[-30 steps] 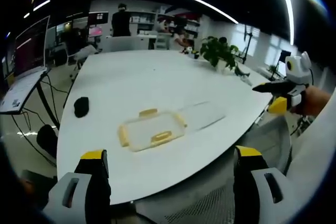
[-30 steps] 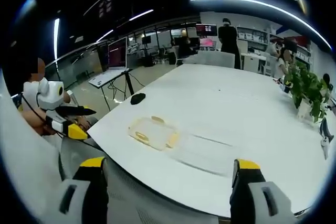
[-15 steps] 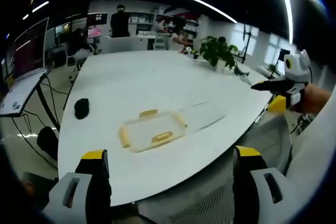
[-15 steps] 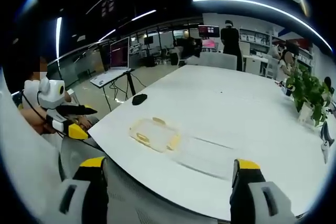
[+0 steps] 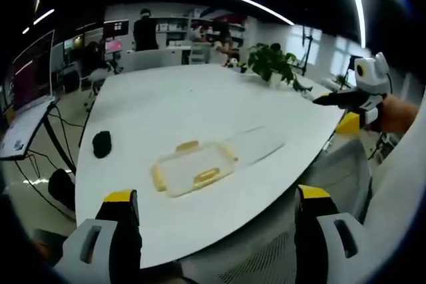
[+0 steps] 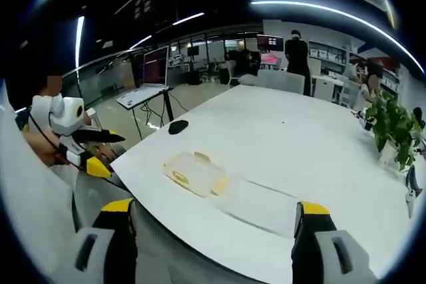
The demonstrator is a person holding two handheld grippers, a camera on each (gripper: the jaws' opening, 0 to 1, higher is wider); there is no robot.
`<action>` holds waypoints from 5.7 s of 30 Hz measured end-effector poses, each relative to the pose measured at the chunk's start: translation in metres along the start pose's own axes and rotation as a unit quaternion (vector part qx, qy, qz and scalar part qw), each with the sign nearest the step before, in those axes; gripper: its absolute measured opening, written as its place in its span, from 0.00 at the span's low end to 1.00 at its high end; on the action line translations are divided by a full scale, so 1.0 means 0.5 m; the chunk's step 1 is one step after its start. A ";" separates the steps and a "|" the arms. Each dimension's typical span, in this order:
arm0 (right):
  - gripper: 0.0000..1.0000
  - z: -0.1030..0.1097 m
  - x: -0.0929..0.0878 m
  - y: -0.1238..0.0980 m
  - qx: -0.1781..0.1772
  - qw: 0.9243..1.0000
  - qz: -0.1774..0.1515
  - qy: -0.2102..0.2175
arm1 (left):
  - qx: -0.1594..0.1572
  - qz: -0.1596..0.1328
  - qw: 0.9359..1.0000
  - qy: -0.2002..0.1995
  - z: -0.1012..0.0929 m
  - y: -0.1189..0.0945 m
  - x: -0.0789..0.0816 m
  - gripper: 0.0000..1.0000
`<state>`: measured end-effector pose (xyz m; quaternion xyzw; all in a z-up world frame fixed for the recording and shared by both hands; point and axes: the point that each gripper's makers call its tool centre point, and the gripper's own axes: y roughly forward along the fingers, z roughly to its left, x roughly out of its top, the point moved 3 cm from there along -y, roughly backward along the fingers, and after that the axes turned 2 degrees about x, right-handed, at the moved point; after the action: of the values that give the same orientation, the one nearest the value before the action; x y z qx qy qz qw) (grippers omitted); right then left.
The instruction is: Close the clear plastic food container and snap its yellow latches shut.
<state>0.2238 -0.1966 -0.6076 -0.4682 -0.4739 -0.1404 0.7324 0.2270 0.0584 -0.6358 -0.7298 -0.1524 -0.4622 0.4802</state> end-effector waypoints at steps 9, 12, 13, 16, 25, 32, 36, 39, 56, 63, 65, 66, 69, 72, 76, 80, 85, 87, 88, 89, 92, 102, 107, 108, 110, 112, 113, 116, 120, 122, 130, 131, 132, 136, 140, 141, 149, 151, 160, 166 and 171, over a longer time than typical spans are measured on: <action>0.99 0.002 0.010 0.015 0.003 1.000 0.003 -0.024 | -0.007 0.007 1.000 0.016 0.013 0.004 -0.001 0.97; 0.99 0.001 0.016 0.023 0.007 1.000 0.003 -0.029 | -0.012 0.011 1.000 0.026 0.017 0.007 0.000 0.97; 0.99 0.000 0.017 0.024 0.007 1.000 0.003 -0.029 | -0.015 0.011 0.999 0.030 0.020 0.009 0.002 0.98; 0.99 0.000 0.025 0.034 0.012 0.999 0.006 -0.044 | -0.023 0.013 0.999 0.038 0.026 0.012 0.005 0.98; 0.99 -0.005 0.046 0.063 0.026 0.996 0.017 -0.084 | -0.053 0.021 0.995 0.078 0.043 0.025 0.016 0.98; 0.99 -0.007 0.060 0.091 0.039 0.991 0.029 -0.127 | -0.080 0.029 0.990 0.109 0.055 0.042 0.029 0.97; 0.99 -0.010 0.069 0.107 0.049 0.987 0.030 -0.147 | -0.084 0.033 0.987 0.136 0.070 0.055 0.038 0.96; 0.99 -0.014 0.072 0.118 0.051 0.986 0.035 -0.155 | -0.093 0.033 0.982 0.161 0.077 0.063 0.047 0.95; 0.94 -0.024 0.085 0.197 0.090 0.964 0.065 -0.240 | -0.193 0.067 0.941 0.271 0.101 0.105 0.062 0.91; 0.97 -0.020 0.070 0.229 0.111 0.951 0.089 -0.275 | -0.219 0.085 0.917 0.321 0.118 0.129 0.048 0.89; 0.95 -0.021 0.065 0.238 0.119 0.947 0.099 -0.282 | -0.236 0.094 0.910 0.328 0.116 0.132 0.039 0.88; 0.93 -0.021 0.065 0.241 0.122 0.947 0.099 -0.282 | -0.236 0.095 0.910 0.327 0.118 0.136 0.038 0.87; 0.91 -0.020 0.065 0.255 0.132 0.942 0.102 -0.291 | -0.238 0.099 0.907 0.333 0.129 0.151 0.033 0.85; 0.91 -0.024 0.064 0.270 0.137 0.937 0.106 -0.305 | -0.239 0.097 0.906 0.337 0.135 0.162 0.034 0.83; 0.89 -0.030 0.062 0.289 0.144 0.933 0.112 -0.310 | -0.240 0.104 0.897 0.357 0.146 0.179 0.028 0.81; 0.86 -0.037 0.051 0.306 0.149 0.929 0.122 -0.317 | -0.246 0.110 0.892 0.364 0.154 0.196 0.022 0.80; 0.84 -0.040 0.035 0.323 0.162 0.925 0.138 -0.314 | -0.249 0.116 0.888 0.369 0.168 0.214 0.017 0.78; 0.83 -0.040 0.030 0.330 0.163 0.922 0.145 -0.320 | -0.251 0.122 0.880 0.384 0.174 0.220 0.011 0.77; 0.83 -0.039 0.029 0.333 0.165 0.920 0.148 -0.323 | -0.253 0.124 0.879 0.385 0.175 0.222 0.009 0.77; 0.81 -0.037 0.028 0.337 0.169 0.917 0.152 -0.328 | -0.256 0.129 0.879 0.382 0.177 0.225 0.005 0.77; 0.78 -0.036 0.027 0.350 0.168 0.907 0.165 -0.349 | -0.256 0.138 0.874 0.388 0.187 0.234 -0.003 0.76; 0.67 -0.035 0.004 0.392 0.176 0.889 0.207 -0.368 | -0.259 0.161 0.865 0.399 0.204 0.264 -0.026 0.71; 0.62 -0.032 -0.005 0.407 0.185 0.878 0.223 -0.381 | -0.263 0.170 0.861 0.401 0.209 0.275 -0.039 0.70; 0.61 -0.030 -0.007 0.410 0.187 0.876 0.226 -0.382 | -0.263 0.172 0.860 0.402 0.211 0.278 -0.041 0.70; 0.60 -0.029 -0.010 0.414 0.185 0.874 0.228 -0.386 | -0.262 0.175 0.858 0.405 0.213 0.279 -0.045 0.68; 0.57 -0.026 -0.018 0.418 0.189 0.868 0.232 -0.397 | -0.262 0.175 0.857 0.407 0.213 0.281 -0.048 0.68; 0.55 -0.027 -0.023 0.421 0.188 0.863 0.237 -0.405 | -0.265 0.176 0.857 0.404 0.213 0.282 -0.050 0.67; 0.54 -0.031 -0.033 0.425 0.190 0.854 0.254 -0.412 | -0.266 0.183 0.853 0.411 0.216 0.286 -0.060 0.66; 0.51 -0.029 -0.037 0.433 0.191 0.852 0.256 -0.414 | -0.265 0.186 0.851 0.414 0.219 0.296 -0.062 0.63; 0.51 -0.027 -0.041 0.437 0.195 0.851 0.261 -0.411 | -0.266 0.185 0.850 0.415 0.221 0.301 -0.060 0.63; 0.44 -0.028 -0.052 0.447 0.207 0.857 0.281 -0.379 | -0.279 0.190 0.843 0.419 0.221 0.313 -0.068 0.57; 0.42 -0.030 -0.052 0.448 0.208 0.855 0.281 -0.383 | -0.279 0.193 0.842 0.420 0.222 0.314 -0.069 0.56; 0.41 -0.031 -0.055 0.450 0.208 0.853 0.284 -0.386 | -0.280 0.193 0.842 0.418 0.222 0.315 -0.069 0.56; 0.40 -0.035 -0.059 0.456 0.209 0.847 0.290 -0.393 | -0.285 0.197 0.842 0.414 0.221 0.319 -0.071 0.53; 0.38 -0.037 -0.069 0.460 0.213 0.844 0.299 -0.391 | -0.291 0.195 0.839 0.416 0.217 0.321 -0.070 0.47; 0.38 -0.037 -0.071 0.461 0.214 0.843 0.298 -0.393 | -0.291 0.194 0.838 0.418 0.218 0.323 -0.070 0.47; 0.37 -0.037 -0.071 0.464 0.226 0.842 0.305 -0.383 | -0.293 0.194 0.840 0.414 0.225 0.326 -0.065 0.44; 0.37 -0.038 -0.071 0.464 0.226 0.842 0.307 -0.382 | -0.284 0.209 0.845 0.402 0.233 0.325 -0.064 0.38; 0.37 -0.037 -0.079 0.459 0.247 0.836 0.326 -0.366 | -0.285 0.218 0.838 0.411 0.231 0.327 -0.087 0.38; 0.37 -0.052 -0.086 0.456 0.249 0.826 0.335 -0.379 | -0.288 0.215 0.838 0.411 0.234 0.328 -0.087 0.38; 0.36 -0.048 -0.092 0.454 0.250 0.827 0.329 -0.382 | -0.285 0.218 0.838 0.411 0.232 0.328 -0.087 0.38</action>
<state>0.3611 -0.1084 -0.7740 -0.4134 -0.5524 0.4224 0.5879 0.3747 0.0851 -0.7762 -0.5913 0.3609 -0.6261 0.3580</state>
